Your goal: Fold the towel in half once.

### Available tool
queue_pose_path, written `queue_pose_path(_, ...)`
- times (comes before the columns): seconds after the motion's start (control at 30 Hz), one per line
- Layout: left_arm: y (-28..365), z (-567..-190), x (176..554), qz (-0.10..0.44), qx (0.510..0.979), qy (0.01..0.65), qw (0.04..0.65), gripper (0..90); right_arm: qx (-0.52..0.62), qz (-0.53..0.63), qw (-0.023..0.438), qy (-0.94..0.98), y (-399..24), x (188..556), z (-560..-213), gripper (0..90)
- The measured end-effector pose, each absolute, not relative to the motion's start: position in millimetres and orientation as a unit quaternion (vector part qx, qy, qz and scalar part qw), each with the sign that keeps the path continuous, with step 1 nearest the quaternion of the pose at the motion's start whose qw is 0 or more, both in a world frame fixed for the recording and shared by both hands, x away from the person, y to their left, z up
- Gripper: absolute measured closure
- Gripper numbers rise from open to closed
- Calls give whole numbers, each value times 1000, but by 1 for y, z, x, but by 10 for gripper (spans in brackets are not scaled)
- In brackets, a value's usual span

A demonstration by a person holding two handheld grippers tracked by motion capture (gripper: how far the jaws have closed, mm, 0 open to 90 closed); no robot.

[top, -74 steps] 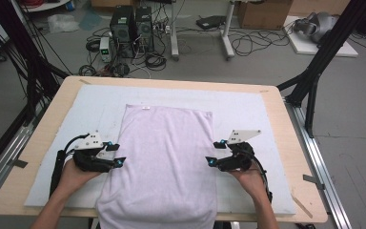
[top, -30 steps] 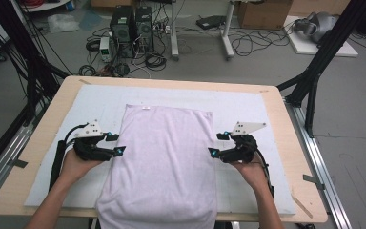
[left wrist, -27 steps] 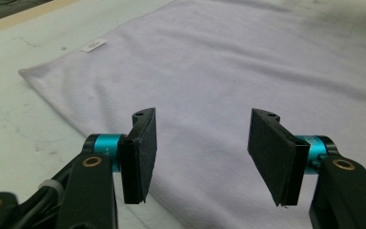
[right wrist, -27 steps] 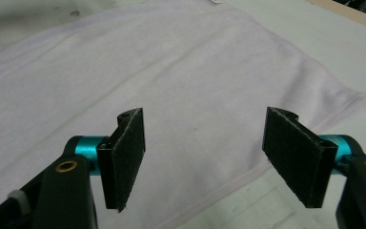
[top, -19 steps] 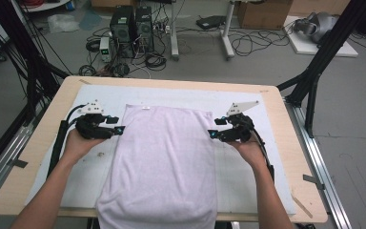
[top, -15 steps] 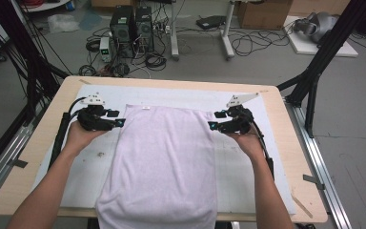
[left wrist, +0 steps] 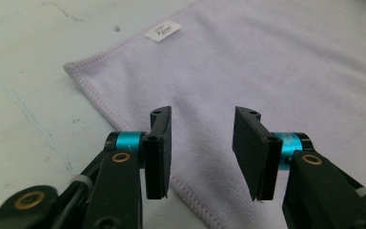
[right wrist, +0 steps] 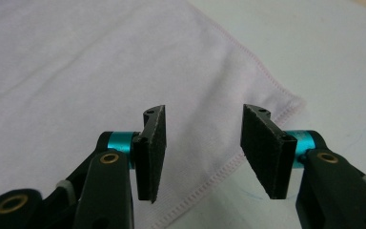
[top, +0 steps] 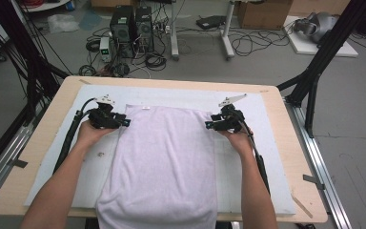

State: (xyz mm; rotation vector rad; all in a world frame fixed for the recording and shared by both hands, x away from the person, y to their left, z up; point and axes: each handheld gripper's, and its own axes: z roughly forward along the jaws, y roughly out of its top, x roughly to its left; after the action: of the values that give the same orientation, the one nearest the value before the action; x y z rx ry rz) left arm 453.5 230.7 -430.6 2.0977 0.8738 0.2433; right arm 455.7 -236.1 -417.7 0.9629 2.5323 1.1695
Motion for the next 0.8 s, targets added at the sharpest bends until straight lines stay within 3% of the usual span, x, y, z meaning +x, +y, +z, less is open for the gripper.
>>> queue_pose_path(0.2, 222, -441, 455, 127, 848, 339, 387, 621, 352, 378, 93, 851, -238, 461, -430, 547)
queue_pose_path(0.37, 220, -442, 455, 146, 847, 345, 378, 738, 356, 372, 88, 853, -232, 463, -439, 591)
queue_pose_path(0.5, 216, -441, 454, 152, 849, 345, 371, 840, 358, 363, 99, 855, -225, 460, -440, 789)
queue_pose_path(0.57, 217, -440, 454, 145, 844, 356, 374, 858, 362, 361, 82, 856, -224, 460, -437, 897)
queue_pose_path(0.8, 224, -425, 449, 154, 844, 341, 385, 881, 349, 379, 90, 852, -229, 457, -413, 898)
